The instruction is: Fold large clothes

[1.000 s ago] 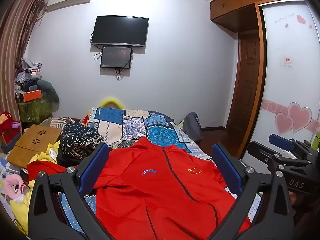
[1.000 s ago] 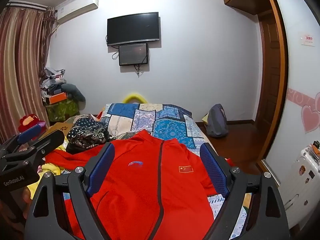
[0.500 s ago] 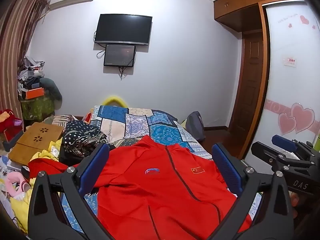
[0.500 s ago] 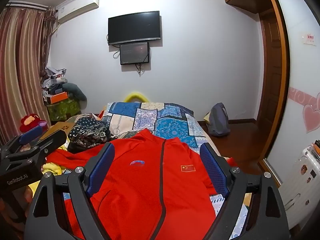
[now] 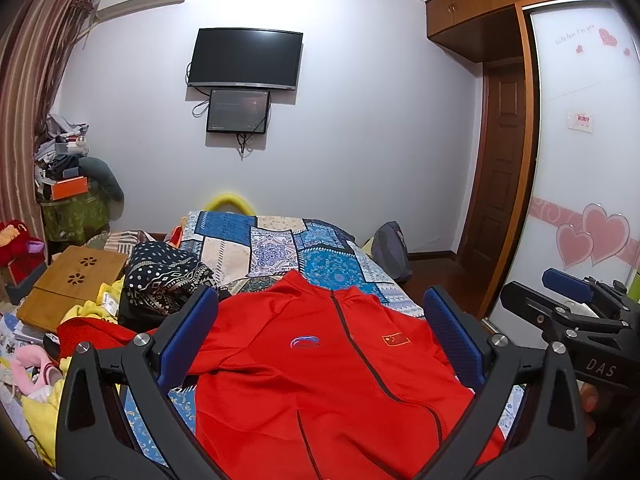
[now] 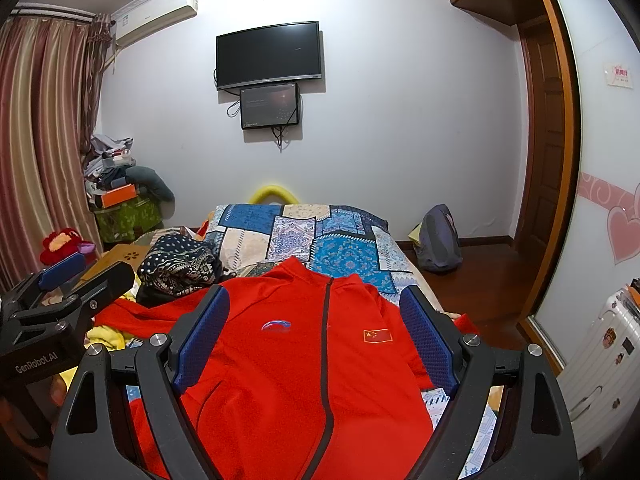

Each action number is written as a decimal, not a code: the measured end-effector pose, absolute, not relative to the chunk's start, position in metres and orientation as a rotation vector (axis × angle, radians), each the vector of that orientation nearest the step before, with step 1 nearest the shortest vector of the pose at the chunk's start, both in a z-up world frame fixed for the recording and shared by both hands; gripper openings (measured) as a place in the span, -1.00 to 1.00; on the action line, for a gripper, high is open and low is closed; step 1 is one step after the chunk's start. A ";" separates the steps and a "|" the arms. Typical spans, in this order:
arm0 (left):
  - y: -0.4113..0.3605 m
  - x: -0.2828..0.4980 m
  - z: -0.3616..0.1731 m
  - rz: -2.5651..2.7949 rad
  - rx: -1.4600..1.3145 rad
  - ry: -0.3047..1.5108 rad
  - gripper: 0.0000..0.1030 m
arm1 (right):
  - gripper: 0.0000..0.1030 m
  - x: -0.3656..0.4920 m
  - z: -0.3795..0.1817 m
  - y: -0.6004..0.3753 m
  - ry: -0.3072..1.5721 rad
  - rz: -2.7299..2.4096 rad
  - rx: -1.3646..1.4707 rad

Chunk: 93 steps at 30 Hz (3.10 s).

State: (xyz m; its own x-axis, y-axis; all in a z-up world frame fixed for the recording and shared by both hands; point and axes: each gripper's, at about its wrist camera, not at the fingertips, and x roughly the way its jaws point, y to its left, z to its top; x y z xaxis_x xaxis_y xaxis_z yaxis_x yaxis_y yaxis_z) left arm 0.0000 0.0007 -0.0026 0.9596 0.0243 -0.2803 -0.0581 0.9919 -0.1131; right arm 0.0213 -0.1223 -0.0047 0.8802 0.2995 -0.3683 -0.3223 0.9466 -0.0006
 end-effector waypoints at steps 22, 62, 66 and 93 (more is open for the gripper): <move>0.000 0.005 -0.002 0.040 -0.125 0.290 1.00 | 0.65 0.021 -0.006 -0.119 0.378 0.325 -0.059; 0.082 0.058 -0.002 0.065 -0.148 0.330 1.00 | 0.65 0.078 -0.014 -0.096 0.426 0.367 -0.089; 0.122 0.078 -0.014 0.178 -0.145 0.361 1.00 | 0.65 0.099 -0.019 -0.090 0.451 0.385 -0.091; 0.410 0.096 -0.239 0.345 -0.883 0.841 0.80 | 0.65 0.240 -0.131 -0.059 0.930 0.294 -0.126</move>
